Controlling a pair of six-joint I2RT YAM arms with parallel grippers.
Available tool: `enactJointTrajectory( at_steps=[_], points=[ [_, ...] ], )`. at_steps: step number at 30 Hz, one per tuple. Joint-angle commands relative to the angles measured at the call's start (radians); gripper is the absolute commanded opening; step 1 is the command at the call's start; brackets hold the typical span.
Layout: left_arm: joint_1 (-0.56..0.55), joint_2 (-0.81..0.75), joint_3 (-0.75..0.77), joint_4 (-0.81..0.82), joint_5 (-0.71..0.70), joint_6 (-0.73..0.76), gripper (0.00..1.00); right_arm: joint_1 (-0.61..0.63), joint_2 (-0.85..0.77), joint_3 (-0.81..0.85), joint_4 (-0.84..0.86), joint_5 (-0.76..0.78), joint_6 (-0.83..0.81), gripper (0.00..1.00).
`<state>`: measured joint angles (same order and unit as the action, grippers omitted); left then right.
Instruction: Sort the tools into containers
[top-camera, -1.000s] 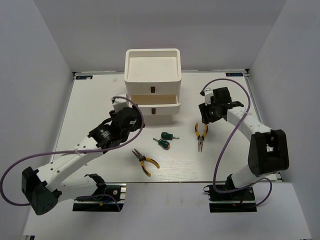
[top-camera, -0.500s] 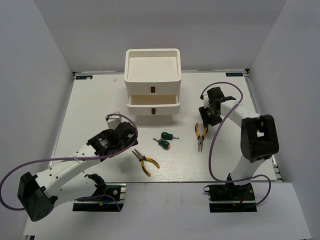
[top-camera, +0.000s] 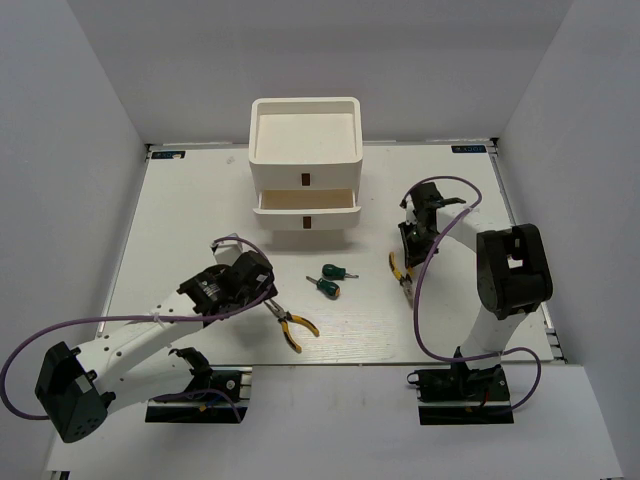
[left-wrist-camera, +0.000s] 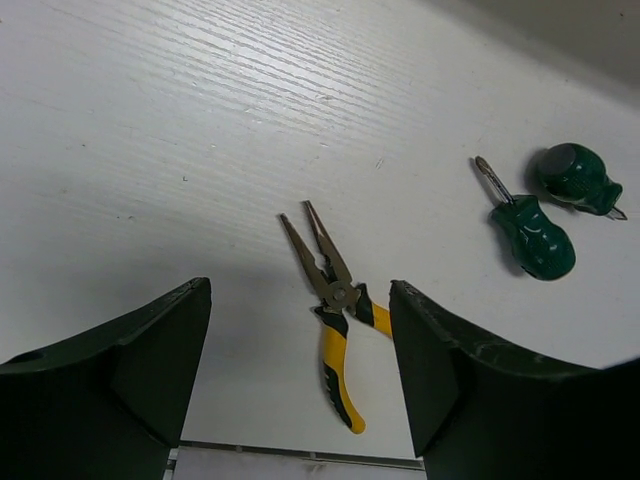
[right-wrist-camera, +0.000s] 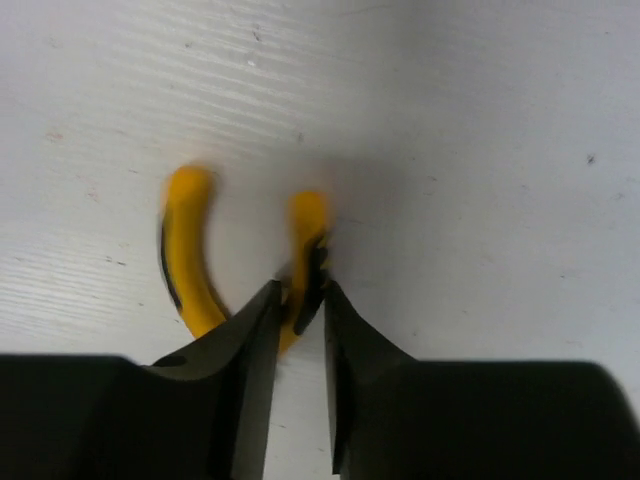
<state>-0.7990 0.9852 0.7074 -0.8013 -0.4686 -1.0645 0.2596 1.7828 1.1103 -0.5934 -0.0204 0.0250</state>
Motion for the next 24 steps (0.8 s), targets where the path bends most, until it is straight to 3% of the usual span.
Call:
enactJointTrajectory(
  at_steps=[1, 5, 10, 14, 20, 24],
  points=[
    [-0.003, -0.016, -0.022, 0.048, 0.028, -0.011, 0.82, 0.009, 0.044, -0.027, -0.003, -0.070, 0.070, 0.23],
    [-0.003, -0.016, -0.058, 0.126, 0.091, 0.081, 0.82, -0.003, -0.002, -0.010, -0.006, -0.111, 0.053, 0.01],
    [-0.003, -0.052, -0.129, 0.185, 0.175, 0.150, 0.82, -0.011, -0.250, 0.011, 0.061, -0.278, -0.282, 0.00],
    [-0.003, -0.091, -0.158, 0.194, 0.196, 0.184, 0.82, 0.001, -0.367, 0.095, 0.092, -0.447, -0.399, 0.00],
    [-0.003, -0.082, -0.158, 0.185, 0.235, 0.230, 0.82, 0.090, -0.369, 0.279, 0.245, -0.521, -0.433, 0.00],
    [-0.003, -0.060, -0.158, 0.195, 0.255, 0.230, 0.82, 0.174, -0.272, 0.436, 0.265, -0.390, -0.451, 0.00]
  ],
)
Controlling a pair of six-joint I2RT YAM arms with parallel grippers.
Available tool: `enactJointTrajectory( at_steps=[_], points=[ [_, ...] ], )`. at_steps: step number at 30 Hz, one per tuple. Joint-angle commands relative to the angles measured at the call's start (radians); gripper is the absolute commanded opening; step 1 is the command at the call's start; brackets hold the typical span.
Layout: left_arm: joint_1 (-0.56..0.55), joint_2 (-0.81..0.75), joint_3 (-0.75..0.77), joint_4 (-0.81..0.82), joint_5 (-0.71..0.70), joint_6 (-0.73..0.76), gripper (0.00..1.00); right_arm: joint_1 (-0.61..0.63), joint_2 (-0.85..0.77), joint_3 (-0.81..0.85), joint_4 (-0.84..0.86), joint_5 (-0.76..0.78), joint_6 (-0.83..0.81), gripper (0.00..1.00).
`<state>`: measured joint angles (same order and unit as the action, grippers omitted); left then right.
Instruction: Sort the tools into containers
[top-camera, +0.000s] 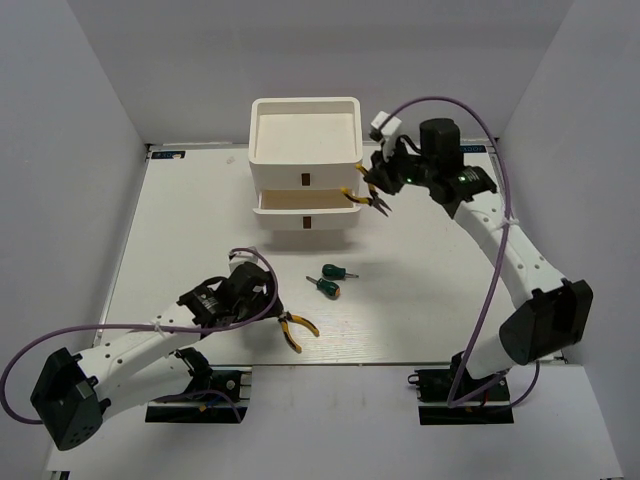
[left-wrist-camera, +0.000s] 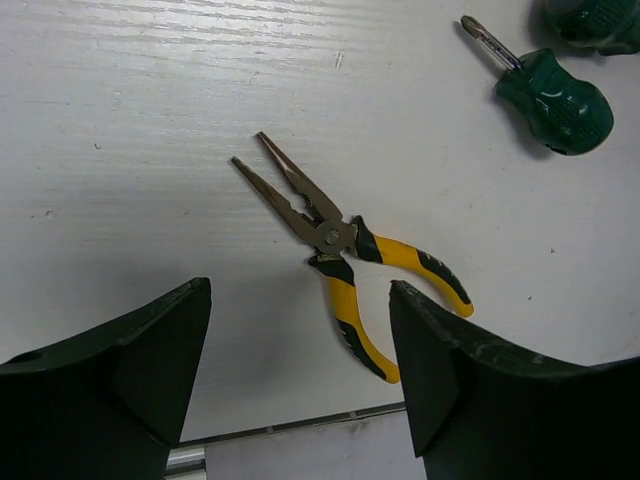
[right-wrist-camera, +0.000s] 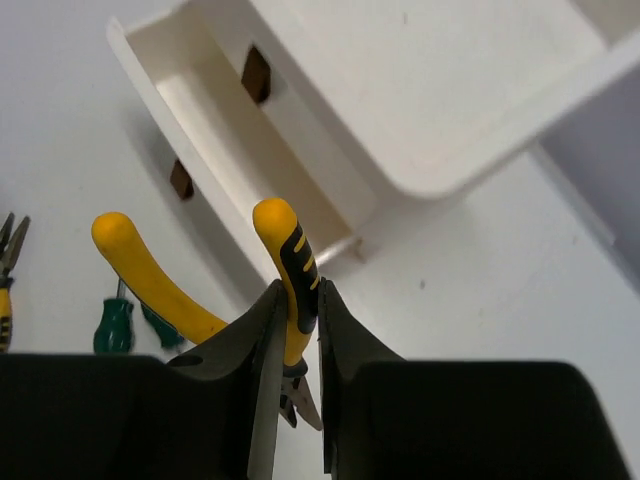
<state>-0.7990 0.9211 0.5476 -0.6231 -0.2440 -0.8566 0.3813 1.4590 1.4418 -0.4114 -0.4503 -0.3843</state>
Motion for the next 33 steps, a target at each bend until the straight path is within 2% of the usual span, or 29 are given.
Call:
enactJointTrajectory(
  at_steps=[1, 8, 15, 19, 23, 24, 27, 33],
  points=[
    [-0.003, 0.004, 0.002, 0.017, 0.031, 0.022, 0.82, 0.082, 0.061, 0.118, 0.118, 0.065, -0.044, 0.00],
    [-0.003, -0.007, -0.017, 0.028, 0.031, 0.022, 0.81, 0.271, 0.182, 0.189, 0.330, 0.390, -0.140, 0.00],
    [-0.003, -0.007, -0.017, 0.019, 0.040, 0.013, 0.81, 0.379, 0.234, 0.052, 0.611, 0.601, -0.234, 0.00],
    [-0.003, -0.025, -0.017, 0.010, 0.040, 0.004, 0.81, 0.399, 0.265, 0.055, 0.614, 0.683, -0.234, 0.00],
    [-0.003, -0.034, -0.017, 0.000, 0.040, 0.004, 0.81, 0.412, 0.274, 0.063, 0.559, 0.700, -0.196, 0.00],
    [-0.003, -0.034, -0.017, 0.000, 0.040, 0.004, 0.81, 0.412, 0.271, 0.063, 0.518, 0.700, -0.188, 0.02],
    [-0.003, -0.025, -0.017, 0.000, 0.040, -0.005, 0.81, 0.421, 0.267, 0.057, 0.493, 0.700, -0.166, 0.17],
    [-0.003, -0.014, 0.024, -0.012, 0.049, -0.025, 0.81, 0.433, 0.267, 0.039, 0.488, 0.716, -0.159, 0.26]
  ],
)
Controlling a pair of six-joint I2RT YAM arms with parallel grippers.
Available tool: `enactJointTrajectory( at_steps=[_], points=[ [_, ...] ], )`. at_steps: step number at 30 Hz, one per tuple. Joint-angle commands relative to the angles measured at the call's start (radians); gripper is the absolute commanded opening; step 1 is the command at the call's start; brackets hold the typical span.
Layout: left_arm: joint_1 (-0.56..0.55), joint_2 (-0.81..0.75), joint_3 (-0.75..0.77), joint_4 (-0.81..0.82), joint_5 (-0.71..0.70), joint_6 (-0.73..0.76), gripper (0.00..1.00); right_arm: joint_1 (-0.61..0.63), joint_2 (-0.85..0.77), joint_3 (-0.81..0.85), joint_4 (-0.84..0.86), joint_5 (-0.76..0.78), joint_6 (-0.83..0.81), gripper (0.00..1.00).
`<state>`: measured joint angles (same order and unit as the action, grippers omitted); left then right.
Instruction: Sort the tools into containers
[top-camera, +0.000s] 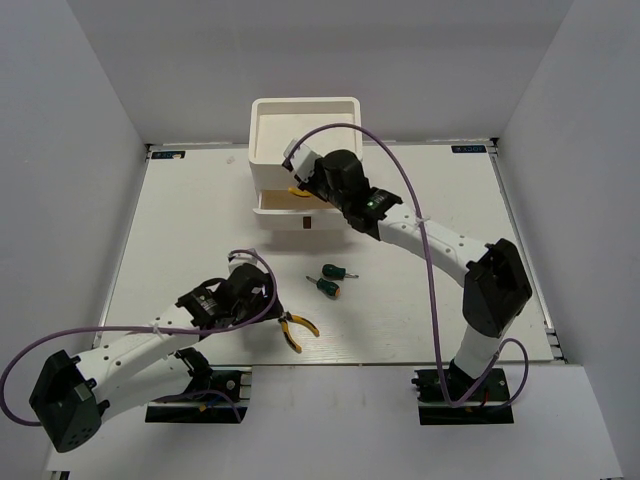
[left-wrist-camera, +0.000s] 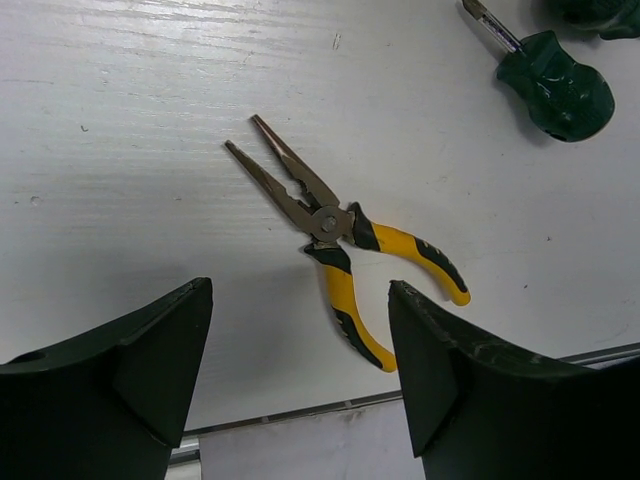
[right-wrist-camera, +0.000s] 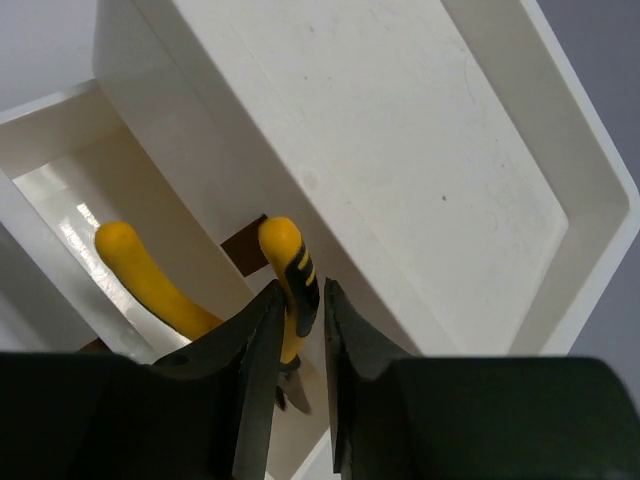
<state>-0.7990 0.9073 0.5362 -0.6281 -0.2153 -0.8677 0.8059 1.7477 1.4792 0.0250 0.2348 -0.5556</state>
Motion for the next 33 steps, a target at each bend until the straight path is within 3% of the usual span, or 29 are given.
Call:
enactJointTrajectory(
  at_steps=[1, 6, 10, 13, 14, 16, 20, 33],
  points=[
    [-0.003, 0.028, 0.036, -0.007, 0.033, -0.014, 0.81, 0.015, -0.024, 0.000, 0.052, 0.031, 0.016, 0.29],
    [-0.003, 0.058, 0.048, -0.007, 0.045, -0.014, 0.81, 0.019, -0.040, -0.023, 0.036, 0.028, 0.025, 0.42],
    [-0.003, 0.039, 0.048, -0.007, 0.045, -0.014, 0.79, 0.024, -0.066, -0.051, 0.036, 0.015, 0.028, 0.44],
    [-0.003, 0.039, 0.048, -0.007, 0.054, -0.014, 0.72, 0.021, -0.099, -0.043, 0.006, 0.005, 0.058, 0.35],
    [-0.003, 0.048, 0.048, -0.007, 0.054, -0.014, 0.68, 0.018, -0.121, -0.027, -0.064, -0.026, 0.072, 0.18],
    [-0.003, 0.062, 0.048, -0.007, 0.065, -0.014, 0.58, 0.012, -0.146, 0.013, -0.134, -0.061, 0.149, 0.02],
    [-0.012, 0.152, 0.068, -0.018, 0.096, -0.014, 0.55, -0.022, -0.215, -0.025, -0.250, -0.123, 0.227, 0.00],
    [-0.058, 0.412, 0.146, 0.034, 0.143, -0.014, 0.59, -0.120, -0.404, -0.278, -0.266, -0.104, 0.290, 0.00]
  ],
)
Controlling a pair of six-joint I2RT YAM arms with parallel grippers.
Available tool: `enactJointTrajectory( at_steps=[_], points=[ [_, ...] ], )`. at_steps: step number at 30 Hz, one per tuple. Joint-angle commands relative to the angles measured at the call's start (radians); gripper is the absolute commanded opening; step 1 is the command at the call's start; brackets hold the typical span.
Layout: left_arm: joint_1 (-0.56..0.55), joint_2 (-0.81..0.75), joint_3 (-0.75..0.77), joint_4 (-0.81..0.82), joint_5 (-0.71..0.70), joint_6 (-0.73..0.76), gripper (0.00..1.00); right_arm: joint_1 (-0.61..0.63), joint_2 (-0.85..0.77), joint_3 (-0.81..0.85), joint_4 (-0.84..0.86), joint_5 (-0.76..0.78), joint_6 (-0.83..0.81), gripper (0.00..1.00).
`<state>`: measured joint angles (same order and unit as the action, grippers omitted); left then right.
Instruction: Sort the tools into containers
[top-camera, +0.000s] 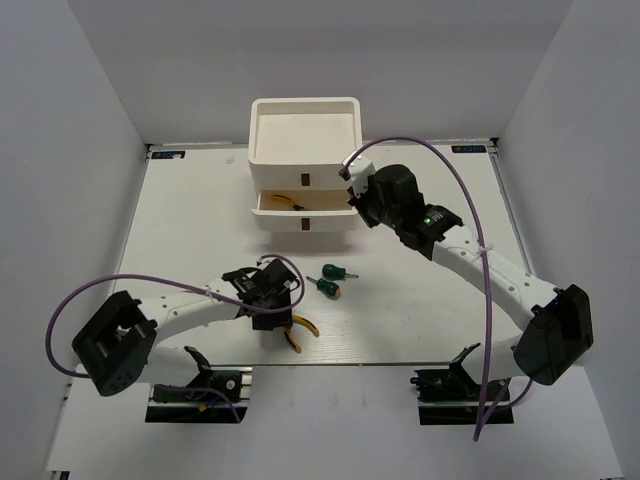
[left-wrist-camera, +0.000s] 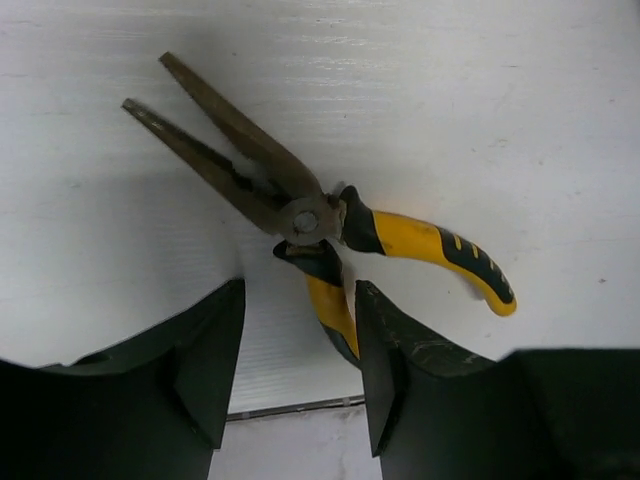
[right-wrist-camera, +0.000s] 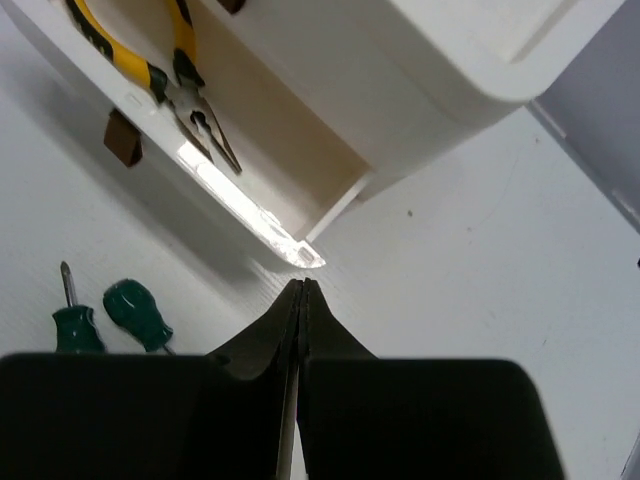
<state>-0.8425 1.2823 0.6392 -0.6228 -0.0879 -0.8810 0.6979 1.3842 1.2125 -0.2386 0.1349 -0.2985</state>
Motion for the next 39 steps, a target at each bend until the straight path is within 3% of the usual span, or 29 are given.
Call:
enactJointTrajectory(
  at_steps=[1, 4, 5, 9, 12, 20, 23, 27, 30, 34, 39],
  points=[
    [-0.015, 0.057, 0.043, 0.029, 0.016, -0.001, 0.58, -0.017, -0.046, -0.014, -0.007, -0.008, 0.036, 0.00],
    [-0.033, 0.132, 0.065, 0.029, 0.016, -0.001, 0.52, -0.038, -0.060, -0.027, -0.013, -0.017, 0.041, 0.00],
    [-0.033, 0.143, 0.074, 0.029, 0.016, -0.001, 0.40, -0.043, -0.063, -0.028, -0.018, -0.018, 0.042, 0.00],
    [-0.058, 0.106, 0.097, -0.003, -0.009, -0.001, 0.10, -0.055, -0.074, -0.034, -0.027, -0.034, 0.052, 0.00],
    [-0.069, 0.001, 0.126, -0.040, -0.052, 0.020, 0.00, -0.064, -0.082, -0.044, -0.034, -0.040, 0.056, 0.00],
    [-0.069, -0.256, 0.203, 0.026, -0.173, 0.247, 0.00, -0.089, -0.088, -0.059, -0.050, -0.073, 0.061, 0.03],
    [-0.058, -0.288, 0.229, 0.092, -0.243, 0.258, 0.00, -0.101, -0.097, -0.054, -0.076, -0.124, 0.073, 0.11],
    [-0.049, -0.273, 0.247, 0.245, -0.369, 0.225, 0.00, -0.118, -0.100, -0.027, -0.123, -0.344, 0.096, 0.38],
    [-0.049, -0.212, 0.289, 0.322, -0.400, 0.224, 0.00, -0.130, -0.074, 0.039, -0.237, -0.525, 0.111, 0.51],
    [-0.049, -0.110, 0.344, 0.363, -0.441, 0.224, 0.00, -0.132, -0.063, 0.081, -0.269, -0.665, 0.140, 0.55],
    [-0.029, -0.133, 0.280, 0.523, -0.521, 0.195, 0.00, -0.132, -0.045, 0.102, -0.275, -0.709, 0.151, 0.55]
  ],
)
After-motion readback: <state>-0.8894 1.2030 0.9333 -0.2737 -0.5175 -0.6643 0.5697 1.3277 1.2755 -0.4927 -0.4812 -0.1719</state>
